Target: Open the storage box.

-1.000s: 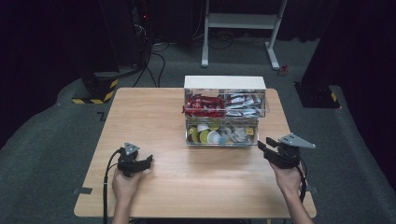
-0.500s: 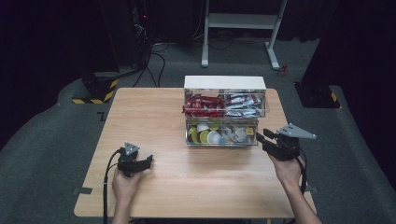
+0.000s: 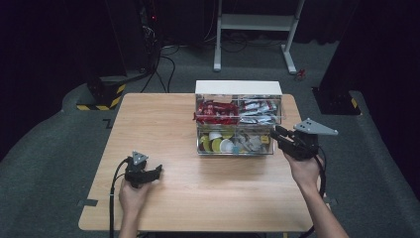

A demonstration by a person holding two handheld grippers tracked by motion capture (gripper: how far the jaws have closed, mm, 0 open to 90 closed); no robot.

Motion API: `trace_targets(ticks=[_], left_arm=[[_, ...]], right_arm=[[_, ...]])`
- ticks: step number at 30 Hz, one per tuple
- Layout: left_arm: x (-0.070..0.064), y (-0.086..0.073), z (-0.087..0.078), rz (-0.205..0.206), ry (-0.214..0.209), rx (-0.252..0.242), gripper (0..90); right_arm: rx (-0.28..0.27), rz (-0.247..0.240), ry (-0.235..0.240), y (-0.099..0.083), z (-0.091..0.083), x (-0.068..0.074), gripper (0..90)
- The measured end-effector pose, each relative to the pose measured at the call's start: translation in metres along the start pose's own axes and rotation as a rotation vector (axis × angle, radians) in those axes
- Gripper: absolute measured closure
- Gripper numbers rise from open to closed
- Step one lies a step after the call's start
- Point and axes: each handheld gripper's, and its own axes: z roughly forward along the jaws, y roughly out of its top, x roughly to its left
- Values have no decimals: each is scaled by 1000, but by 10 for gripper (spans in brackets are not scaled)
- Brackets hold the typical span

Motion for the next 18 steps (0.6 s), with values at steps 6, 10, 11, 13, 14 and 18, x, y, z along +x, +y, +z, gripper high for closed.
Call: trace_targets(ticks=[6,10,11,13,14,18], left_arm=[[0,0,0,2,-1,2,268],[0,0,0,5,-1,3,265],[0,0,0,6,-1,3,265],[0,0,0,6,-1,3,264],[0,0,0,6,-1,3,264],[0,0,0,6,0,3,264]], right_arm=[[2,-24,5,14,5,6,715],[-6,-32,2,23,6,6,713],[0,-26,3,24,7,5,712],[9,-30,0,24,10,5,711],[11,-31,-1,24,11,4,710],[18,-32,-2,25,15,2,710]])
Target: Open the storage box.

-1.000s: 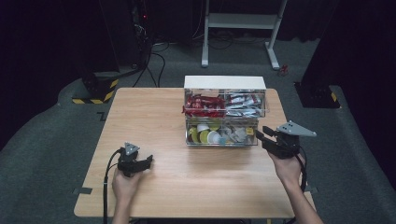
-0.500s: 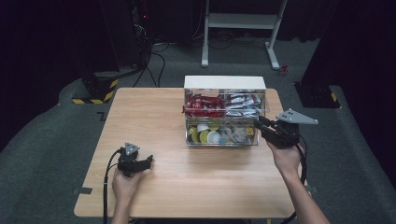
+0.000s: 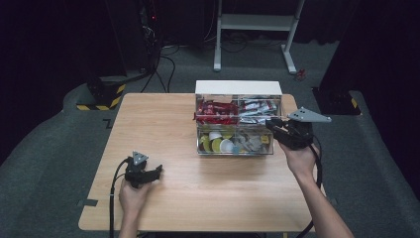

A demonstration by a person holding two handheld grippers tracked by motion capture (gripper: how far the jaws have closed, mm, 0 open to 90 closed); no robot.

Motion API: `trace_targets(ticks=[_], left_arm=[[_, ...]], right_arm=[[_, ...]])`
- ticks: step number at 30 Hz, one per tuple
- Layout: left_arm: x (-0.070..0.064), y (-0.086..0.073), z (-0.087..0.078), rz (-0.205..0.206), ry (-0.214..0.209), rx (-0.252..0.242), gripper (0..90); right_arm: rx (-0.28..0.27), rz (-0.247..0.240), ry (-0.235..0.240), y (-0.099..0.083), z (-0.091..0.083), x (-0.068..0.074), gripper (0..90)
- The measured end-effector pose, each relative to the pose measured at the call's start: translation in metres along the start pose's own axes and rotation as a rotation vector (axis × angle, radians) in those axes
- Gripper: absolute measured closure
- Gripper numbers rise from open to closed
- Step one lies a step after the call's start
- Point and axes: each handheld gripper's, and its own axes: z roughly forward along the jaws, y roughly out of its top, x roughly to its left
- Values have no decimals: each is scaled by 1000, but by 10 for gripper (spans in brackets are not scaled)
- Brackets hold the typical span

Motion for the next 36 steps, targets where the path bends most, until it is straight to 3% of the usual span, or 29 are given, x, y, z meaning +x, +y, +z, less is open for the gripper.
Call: trace_targets(ticks=[26,36], left_arm=[[-1,0,0,-1,-4,4,259],[0,1,0,-35,-18,-4,254]], right_arm=[[-58,-11,-12,30,-1,-4,694],[-68,-17,-22,44,-1,-5,688]])
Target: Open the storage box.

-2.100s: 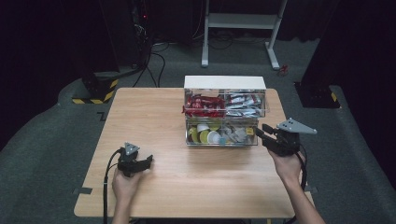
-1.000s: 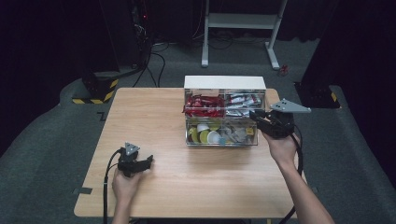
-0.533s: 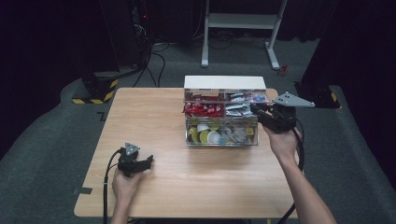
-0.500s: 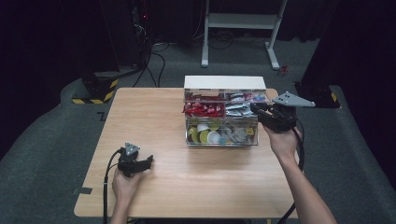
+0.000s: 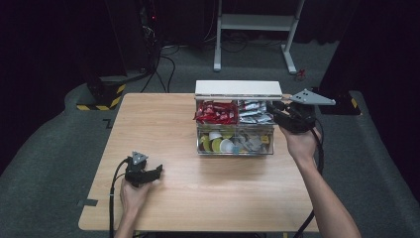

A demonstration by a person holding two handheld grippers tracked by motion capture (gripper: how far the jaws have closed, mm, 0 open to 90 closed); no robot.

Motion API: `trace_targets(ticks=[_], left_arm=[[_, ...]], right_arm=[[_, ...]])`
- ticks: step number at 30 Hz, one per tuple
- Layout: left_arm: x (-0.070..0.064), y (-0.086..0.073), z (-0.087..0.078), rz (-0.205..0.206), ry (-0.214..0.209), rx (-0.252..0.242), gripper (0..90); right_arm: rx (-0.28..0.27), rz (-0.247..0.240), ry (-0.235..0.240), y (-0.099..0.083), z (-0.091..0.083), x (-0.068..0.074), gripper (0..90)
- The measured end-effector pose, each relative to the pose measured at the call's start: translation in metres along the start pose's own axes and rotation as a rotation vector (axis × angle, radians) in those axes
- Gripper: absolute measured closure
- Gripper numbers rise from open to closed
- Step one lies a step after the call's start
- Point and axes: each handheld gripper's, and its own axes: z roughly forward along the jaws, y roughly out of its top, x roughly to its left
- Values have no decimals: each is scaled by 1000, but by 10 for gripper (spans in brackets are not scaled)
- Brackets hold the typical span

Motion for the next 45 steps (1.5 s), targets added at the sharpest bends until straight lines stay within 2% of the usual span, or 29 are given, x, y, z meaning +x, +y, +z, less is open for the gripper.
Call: trace_targets(ticks=[4,6,10,14,23,27,31,37,40,45], left_arm=[[-1,3,-3,2,-10,-4,267],[-2,7,-7,14,-16,-27,277],[-5,16,-11,5,-57,-53,314],[-11,25,-14,27,-70,-48,314],[-23,40,-19,29,-130,-71,316],[-28,48,-22,42,-142,-76,316],[-33,57,-24,29,-156,-75,323],[-43,71,-28,57,-170,-94,323],[-47,77,-28,43,-196,-103,323],[-53,84,-30,59,-209,-106,322]], right_arm=[[-12,4,2,2,2,-1,684],[-15,5,4,5,3,-2,683],[-21,2,3,8,4,-3,676],[-30,9,6,9,5,-4,672],[-43,15,15,10,7,-7,669],[-48,18,18,11,8,-8,666],[-56,24,21,11,9,-8,663],[-56,26,25,12,9,-9,654],[-56,27,27,12,10,-9,651],[-49,28,28,13,10,-9,647]])
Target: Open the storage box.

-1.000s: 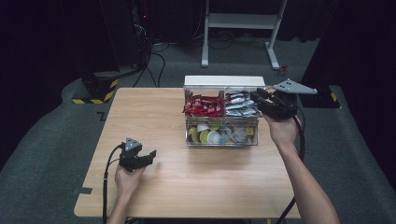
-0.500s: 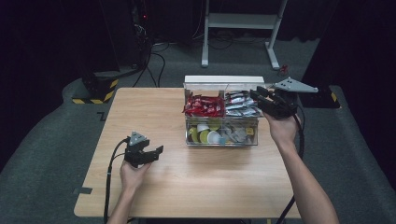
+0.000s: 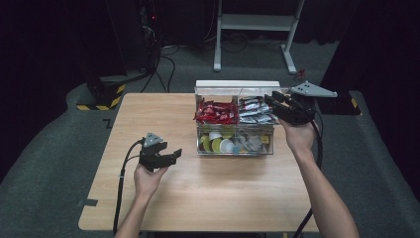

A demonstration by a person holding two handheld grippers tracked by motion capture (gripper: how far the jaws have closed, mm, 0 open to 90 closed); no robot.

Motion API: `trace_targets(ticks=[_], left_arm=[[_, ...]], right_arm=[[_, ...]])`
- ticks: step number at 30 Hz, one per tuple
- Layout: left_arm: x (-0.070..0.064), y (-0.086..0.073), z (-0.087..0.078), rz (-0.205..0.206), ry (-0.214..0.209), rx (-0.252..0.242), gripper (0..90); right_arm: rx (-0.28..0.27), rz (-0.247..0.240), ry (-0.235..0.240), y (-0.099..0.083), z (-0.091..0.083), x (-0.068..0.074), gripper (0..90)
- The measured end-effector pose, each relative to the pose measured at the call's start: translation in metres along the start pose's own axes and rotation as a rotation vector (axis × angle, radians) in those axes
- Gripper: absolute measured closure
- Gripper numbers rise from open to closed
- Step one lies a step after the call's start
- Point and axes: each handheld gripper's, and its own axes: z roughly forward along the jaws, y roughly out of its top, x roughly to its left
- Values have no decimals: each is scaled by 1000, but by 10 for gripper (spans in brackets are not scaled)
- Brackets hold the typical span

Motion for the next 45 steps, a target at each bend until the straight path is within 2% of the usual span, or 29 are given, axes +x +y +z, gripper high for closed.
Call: trace_targets(ticks=[5,11,18,21,27,33,45], left_arm=[[-4,6,-3,-9,-18,-21,322],[-10,19,-7,29,-27,-39,332],[-19,32,-10,49,-47,-50,328],[-21,39,-15,53,-57,-70,337],[-26,54,-23,57,-58,-87,352],[-33,71,-30,83,-67,-116,365],[-45,105,-27,121,-60,-139,443]], right_arm=[[2,-1,0,0,0,0,646],[7,-4,-2,1,0,0,644],[14,-3,-2,2,0,0,644],[17,-6,-1,3,0,0,644],[20,-6,-3,3,0,0,643],[27,-7,-3,4,0,0,643],[24,-6,-1,4,1,0,642]])
